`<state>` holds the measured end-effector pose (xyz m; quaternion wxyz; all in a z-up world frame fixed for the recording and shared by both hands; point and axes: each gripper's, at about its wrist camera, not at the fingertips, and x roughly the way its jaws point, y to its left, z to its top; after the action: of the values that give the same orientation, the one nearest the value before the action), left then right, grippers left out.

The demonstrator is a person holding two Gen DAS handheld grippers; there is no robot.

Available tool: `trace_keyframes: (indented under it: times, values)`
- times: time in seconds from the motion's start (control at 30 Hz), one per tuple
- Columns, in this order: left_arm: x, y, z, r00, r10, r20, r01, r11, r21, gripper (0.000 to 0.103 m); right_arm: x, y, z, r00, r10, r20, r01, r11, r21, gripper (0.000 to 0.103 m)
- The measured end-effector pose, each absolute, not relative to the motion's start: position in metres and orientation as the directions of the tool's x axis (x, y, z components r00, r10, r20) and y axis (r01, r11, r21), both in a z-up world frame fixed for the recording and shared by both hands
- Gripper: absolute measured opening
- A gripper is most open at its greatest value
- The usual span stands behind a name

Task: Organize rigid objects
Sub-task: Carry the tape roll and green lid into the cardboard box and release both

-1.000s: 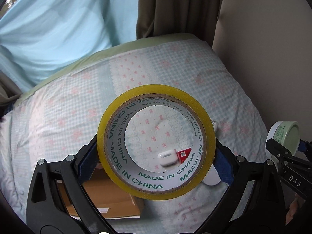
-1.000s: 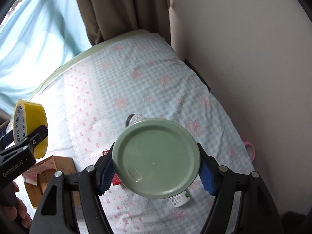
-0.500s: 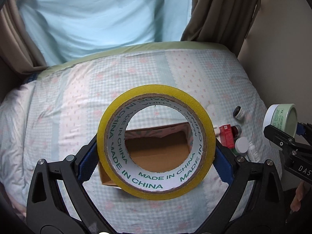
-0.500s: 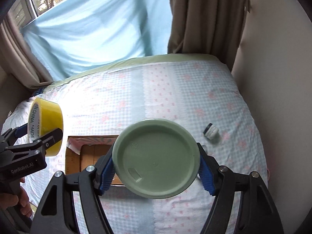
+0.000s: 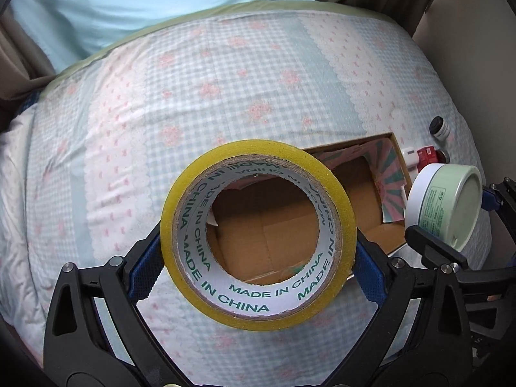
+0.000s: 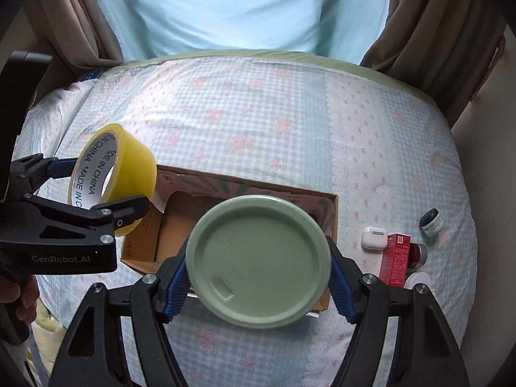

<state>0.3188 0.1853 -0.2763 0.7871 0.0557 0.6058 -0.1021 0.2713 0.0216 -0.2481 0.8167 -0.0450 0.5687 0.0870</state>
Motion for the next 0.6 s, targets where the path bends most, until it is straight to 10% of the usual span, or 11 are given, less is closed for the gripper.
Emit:
trace_keyframes:
  times: [0.6]
  values:
    - [0.355, 0.147, -0.425, 0.056, -0.031, -0.998, 0.315, 0.949, -0.012, 0.098, 0.298, 0.024, -0.402, 0.105, 0.066, -0.992, -0.318, 0.948, 0.029, 0.069]
